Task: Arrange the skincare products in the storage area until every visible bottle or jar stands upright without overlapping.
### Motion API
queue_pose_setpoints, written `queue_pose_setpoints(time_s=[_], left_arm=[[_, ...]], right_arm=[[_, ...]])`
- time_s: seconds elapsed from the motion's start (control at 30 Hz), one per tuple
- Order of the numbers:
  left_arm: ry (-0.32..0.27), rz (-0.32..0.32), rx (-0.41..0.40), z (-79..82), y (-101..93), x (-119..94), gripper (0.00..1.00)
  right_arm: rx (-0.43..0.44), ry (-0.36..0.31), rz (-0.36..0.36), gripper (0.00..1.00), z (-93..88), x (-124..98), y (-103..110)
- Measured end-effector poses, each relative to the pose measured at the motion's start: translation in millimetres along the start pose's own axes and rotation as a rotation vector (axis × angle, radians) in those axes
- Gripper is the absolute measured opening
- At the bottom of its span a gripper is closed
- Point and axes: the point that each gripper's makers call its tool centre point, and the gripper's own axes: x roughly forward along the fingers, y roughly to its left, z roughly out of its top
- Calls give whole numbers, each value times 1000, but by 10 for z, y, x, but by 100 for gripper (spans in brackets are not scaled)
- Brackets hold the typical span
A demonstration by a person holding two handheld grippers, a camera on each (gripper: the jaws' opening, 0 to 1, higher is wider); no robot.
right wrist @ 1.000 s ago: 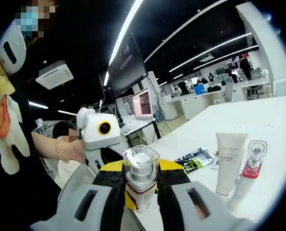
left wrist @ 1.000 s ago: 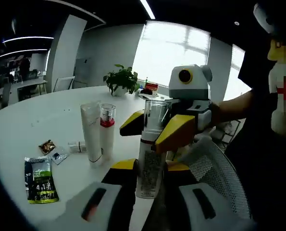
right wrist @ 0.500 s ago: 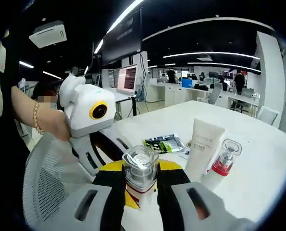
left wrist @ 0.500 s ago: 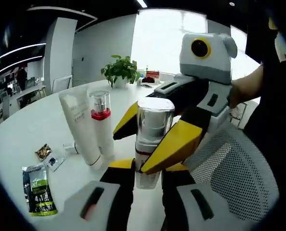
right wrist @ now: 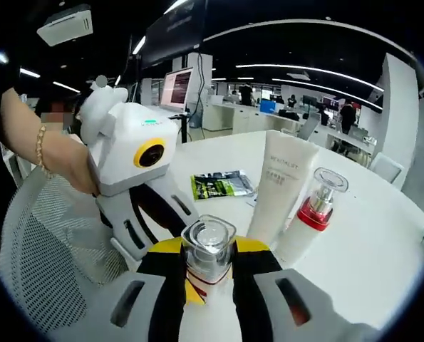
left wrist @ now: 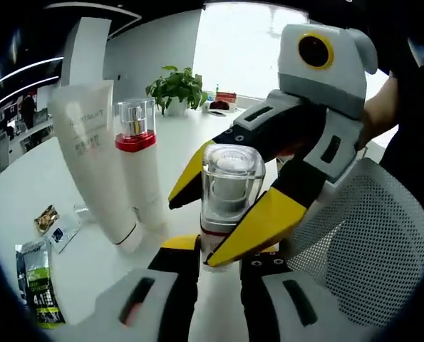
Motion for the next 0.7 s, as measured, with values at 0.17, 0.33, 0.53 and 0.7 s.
queue_pose_setpoints(time_s=[0.17, 0.33, 0.53, 0.7], left_arm=[[51, -12, 61, -67, -30, 90, 20], [65, -39, 85, -105, -49, 171, 20], [54, -72, 104, -80, -52, 140, 20], [55, -100, 128, -59, -53, 139, 20]], right_arm=[[11, 10, -2, 24, -145, -10, -28], [6, 30, -17, 24, -217, -6, -45], [23, 24, -19, 25, -219, 19, -69], [31, 20, -6, 28, -225, 23, -72]])
